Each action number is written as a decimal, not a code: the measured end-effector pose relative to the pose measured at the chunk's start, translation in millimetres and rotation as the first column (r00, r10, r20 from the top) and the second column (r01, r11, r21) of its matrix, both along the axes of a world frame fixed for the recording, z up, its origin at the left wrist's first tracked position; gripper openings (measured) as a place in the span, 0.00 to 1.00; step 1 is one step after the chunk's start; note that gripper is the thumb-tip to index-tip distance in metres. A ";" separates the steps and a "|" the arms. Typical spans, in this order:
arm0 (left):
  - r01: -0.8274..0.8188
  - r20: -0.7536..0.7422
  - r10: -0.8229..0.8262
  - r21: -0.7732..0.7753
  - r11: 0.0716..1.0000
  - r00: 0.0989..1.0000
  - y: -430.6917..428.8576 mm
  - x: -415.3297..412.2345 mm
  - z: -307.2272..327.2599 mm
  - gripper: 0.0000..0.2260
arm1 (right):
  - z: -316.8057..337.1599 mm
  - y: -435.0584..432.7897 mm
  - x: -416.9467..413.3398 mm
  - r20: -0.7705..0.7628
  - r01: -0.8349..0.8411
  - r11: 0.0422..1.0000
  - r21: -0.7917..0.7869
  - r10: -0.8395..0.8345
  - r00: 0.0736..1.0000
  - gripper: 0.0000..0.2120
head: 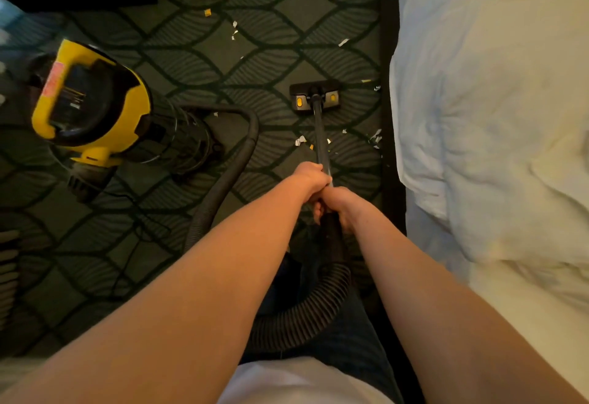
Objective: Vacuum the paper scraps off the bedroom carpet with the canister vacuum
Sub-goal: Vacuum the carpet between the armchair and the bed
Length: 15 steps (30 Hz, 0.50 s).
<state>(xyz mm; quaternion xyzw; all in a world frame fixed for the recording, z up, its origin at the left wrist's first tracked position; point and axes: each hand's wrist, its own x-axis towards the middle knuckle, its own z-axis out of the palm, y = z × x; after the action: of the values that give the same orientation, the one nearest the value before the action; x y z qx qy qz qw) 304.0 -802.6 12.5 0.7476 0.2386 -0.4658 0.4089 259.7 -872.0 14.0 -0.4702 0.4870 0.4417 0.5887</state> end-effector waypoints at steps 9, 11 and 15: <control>0.063 0.017 -0.063 0.023 0.998 0.998 5.2 -26.8 9.5 0.21 | 10.4 4.8 -27.8 -0.016 0.055 0.998 0.004 -0.055 0.998 0.06; 0.087 0.031 -0.087 0.020 0.996 0.996 5.4 -32.8 14.2 0.20 | 14.1 6.1 -34.1 -0.012 0.062 0.998 0.011 -0.062 0.998 0.07; 0.136 0.028 -0.138 0.054 0.989 0.990 6.6 -41.8 13.9 0.18 | 18.1 5.5 -46.1 -0.051 0.066 0.997 0.028 -0.065 0.997 0.07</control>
<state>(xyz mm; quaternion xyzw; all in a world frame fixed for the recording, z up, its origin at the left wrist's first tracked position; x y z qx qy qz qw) 262.2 -796.0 26.4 0.7799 0.1920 -0.4746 0.3602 213.6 -866.5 32.1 -0.4338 0.5103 0.4411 0.5974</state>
